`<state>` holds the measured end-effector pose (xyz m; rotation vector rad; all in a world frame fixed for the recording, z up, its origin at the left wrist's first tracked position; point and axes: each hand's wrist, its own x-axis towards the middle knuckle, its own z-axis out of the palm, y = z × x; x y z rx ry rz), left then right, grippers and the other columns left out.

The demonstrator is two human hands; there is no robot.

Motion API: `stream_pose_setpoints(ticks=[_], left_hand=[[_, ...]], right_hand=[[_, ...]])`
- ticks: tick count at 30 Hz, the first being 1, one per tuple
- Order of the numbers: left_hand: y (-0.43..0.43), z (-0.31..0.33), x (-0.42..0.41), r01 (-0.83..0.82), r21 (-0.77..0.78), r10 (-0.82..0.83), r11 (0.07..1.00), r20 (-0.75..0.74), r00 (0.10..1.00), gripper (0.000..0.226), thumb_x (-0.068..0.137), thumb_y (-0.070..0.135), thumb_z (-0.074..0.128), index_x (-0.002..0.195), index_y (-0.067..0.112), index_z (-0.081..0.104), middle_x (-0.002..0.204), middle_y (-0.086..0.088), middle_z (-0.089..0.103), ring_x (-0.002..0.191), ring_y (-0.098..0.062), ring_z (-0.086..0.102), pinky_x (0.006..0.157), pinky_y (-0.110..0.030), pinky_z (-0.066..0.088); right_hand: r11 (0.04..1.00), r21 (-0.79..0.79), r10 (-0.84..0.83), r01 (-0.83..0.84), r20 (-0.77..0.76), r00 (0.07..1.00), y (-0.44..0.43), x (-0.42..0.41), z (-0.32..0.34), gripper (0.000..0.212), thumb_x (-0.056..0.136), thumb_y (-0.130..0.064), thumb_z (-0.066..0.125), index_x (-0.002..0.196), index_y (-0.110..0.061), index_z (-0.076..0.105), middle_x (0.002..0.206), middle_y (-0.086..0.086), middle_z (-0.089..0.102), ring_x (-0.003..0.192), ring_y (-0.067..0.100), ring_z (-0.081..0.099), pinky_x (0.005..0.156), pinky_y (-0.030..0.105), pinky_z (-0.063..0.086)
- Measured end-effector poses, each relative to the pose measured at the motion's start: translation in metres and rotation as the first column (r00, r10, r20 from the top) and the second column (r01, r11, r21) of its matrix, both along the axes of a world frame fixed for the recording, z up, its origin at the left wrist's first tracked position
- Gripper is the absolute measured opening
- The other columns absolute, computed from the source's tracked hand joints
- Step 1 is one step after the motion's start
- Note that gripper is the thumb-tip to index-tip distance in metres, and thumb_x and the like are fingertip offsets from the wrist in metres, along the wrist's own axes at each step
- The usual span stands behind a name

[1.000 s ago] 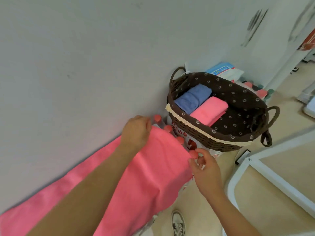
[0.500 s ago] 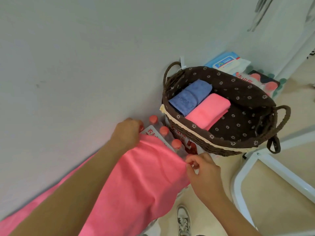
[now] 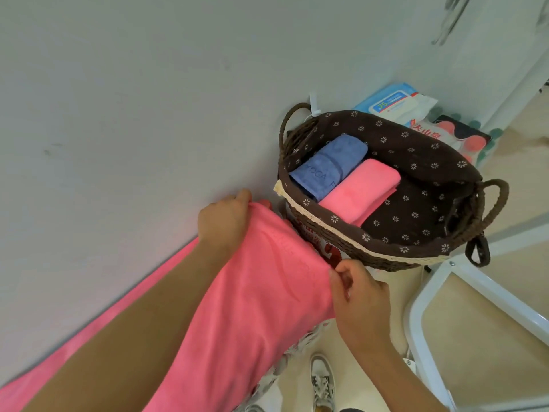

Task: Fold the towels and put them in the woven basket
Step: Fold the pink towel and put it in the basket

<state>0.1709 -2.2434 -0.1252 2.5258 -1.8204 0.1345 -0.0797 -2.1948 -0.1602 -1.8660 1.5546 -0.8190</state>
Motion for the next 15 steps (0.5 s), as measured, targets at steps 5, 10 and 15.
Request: stream_pose_setpoints(ticks=[5, 10, 15], left_hand=[[-0.005, -0.002, -0.006, -0.022, -0.012, 0.022, 1.000, 0.008, 1.000, 0.013, 0.093, 0.015, 0.045, 0.106, 0.015, 0.047, 0.079, -0.011, 0.066, 0.068, -0.037, 0.063, 0.053, -0.034, 0.036], [-0.011, 0.001, -0.003, -0.017, -0.078, 0.017, 0.997, -0.005, 1.000, 0.011, 0.092, 0.011, 0.044, 0.103, 0.012, 0.046, 0.084, -0.013, 0.064, 0.066, -0.040, 0.060, 0.051, -0.036, 0.034], [0.005, -0.012, -0.009, 0.162, 0.025, -0.159, 0.986, -0.101, 0.982, 0.039, 0.085, 0.005, 0.051, 0.122, 0.015, 0.053, 0.120, -0.009, 0.057, 0.093, -0.038, 0.058, 0.068, -0.045, 0.051]], right_hand=[[0.979, 0.193, 0.038, -0.064, 0.136, 0.990, -0.001, -0.013, -0.003, 0.016, 0.084, -0.033, 0.068, 0.094, -0.034, 0.056, 0.073, -0.013, 0.060, 0.068, 0.007, 0.056, 0.065, 0.032, 0.047], [0.930, 0.364, -0.038, -0.055, 0.242, 0.970, -0.008, -0.025, -0.003, 0.027, 0.080, -0.019, 0.074, 0.086, -0.042, 0.062, 0.075, -0.014, 0.065, 0.072, 0.003, 0.058, 0.064, 0.019, 0.043], [0.901, 0.428, -0.203, 0.068, 0.279, 0.938, -0.014, -0.030, -0.006, 0.019, 0.081, -0.022, 0.073, 0.068, -0.034, 0.066, 0.064, -0.012, 0.067, 0.065, 0.011, 0.061, 0.066, 0.035, 0.050]])
